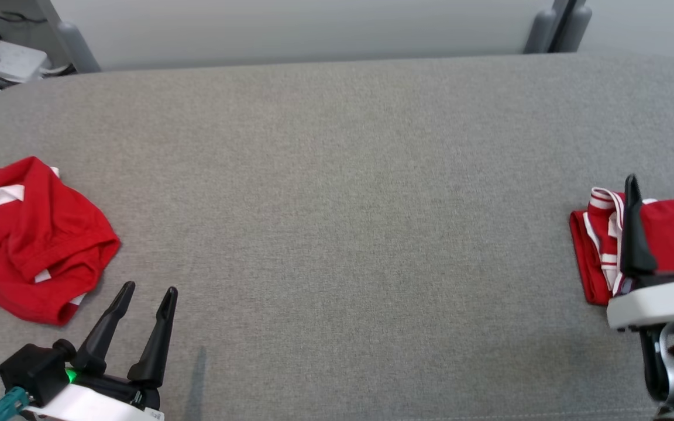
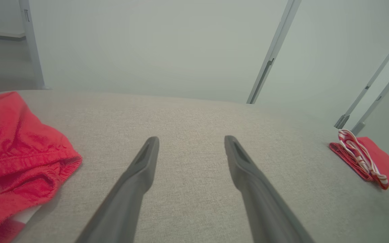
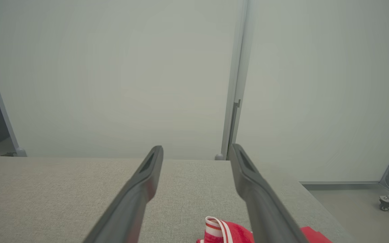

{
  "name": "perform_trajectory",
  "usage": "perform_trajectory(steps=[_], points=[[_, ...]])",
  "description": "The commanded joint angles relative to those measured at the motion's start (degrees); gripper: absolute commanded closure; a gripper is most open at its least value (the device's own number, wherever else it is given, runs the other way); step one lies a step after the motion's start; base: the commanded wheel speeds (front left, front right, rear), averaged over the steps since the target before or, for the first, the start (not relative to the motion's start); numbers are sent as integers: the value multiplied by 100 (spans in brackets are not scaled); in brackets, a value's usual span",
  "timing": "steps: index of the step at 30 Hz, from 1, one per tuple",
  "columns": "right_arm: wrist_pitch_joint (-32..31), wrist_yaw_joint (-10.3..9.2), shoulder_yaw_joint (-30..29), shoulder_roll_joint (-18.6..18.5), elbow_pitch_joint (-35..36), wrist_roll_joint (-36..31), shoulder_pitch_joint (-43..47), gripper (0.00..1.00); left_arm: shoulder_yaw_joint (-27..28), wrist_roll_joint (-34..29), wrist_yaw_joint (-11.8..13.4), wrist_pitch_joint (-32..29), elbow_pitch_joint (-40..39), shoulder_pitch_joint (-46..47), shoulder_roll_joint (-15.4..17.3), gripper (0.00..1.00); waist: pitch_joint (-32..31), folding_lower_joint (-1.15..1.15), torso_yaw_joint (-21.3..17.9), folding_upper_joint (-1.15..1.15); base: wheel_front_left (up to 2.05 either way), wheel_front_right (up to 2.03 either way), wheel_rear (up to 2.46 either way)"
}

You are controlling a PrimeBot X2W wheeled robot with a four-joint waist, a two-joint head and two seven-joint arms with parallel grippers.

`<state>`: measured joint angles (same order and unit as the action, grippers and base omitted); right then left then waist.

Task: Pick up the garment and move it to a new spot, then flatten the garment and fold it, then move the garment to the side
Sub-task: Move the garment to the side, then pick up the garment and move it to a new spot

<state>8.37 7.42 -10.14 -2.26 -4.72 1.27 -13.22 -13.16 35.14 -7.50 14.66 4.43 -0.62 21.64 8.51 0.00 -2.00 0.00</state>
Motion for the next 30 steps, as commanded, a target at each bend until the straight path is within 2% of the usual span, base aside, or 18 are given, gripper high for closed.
perform_trajectory(steps=[1, 9, 18, 30], points=[[76, 7, 177, -62, 61, 55, 50, 0, 277, -73, 1, 34, -28, 338, 75, 0, -190, 0, 105, 0, 0, 0, 0], [266, 7, 427, -62, -663, 194, 350, 0, 518, -481, 1, 34, 617, 403, -272, 0, -581, 0, 262, 0, 0, 0, 0], [495, 7, 464, -62, -1834, 123, 16, 0, 861, -872, 1, 34, 1228, 534, -616, 0, -942, 0, 272, 0, 0, 0, 0], [653, 7, 590, -62, -2694, 68, -537, 0, 1094, -1055, 1, 34, 1838, 894, -663, 0, -986, 0, 347, 0, 0, 0, 0]])
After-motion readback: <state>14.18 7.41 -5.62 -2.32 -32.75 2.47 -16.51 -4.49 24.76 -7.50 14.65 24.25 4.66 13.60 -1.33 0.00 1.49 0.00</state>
